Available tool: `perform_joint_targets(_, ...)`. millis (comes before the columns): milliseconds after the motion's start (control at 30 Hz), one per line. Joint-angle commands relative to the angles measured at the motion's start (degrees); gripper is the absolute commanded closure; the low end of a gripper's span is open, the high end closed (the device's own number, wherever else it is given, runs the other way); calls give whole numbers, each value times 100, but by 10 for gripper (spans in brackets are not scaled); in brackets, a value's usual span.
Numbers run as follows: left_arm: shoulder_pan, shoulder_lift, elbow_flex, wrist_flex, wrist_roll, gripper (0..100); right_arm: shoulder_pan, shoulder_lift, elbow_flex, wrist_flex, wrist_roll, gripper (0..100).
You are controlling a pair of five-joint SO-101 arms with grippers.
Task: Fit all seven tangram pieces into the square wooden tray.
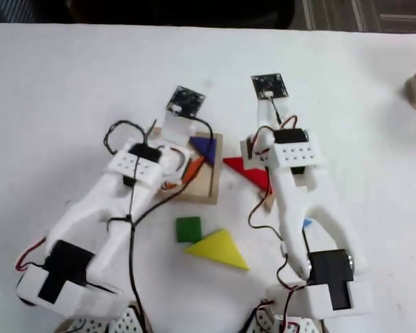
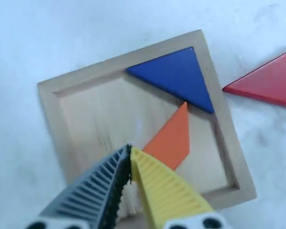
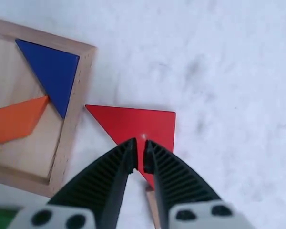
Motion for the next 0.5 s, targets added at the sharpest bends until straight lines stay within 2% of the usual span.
perform_joint_targets(0, 180, -110, 18, -404, 53, 977, 48, -84, -316, -110, -62, 971)
perform_joint_targets(267, 1745, -75, 404, -404, 0, 977, 48, -84, -316, -101, -62, 971)
perform_joint_targets(467, 1341, 22, 484, -633, 0, 977, 48, -84, -316, -84, -62, 971)
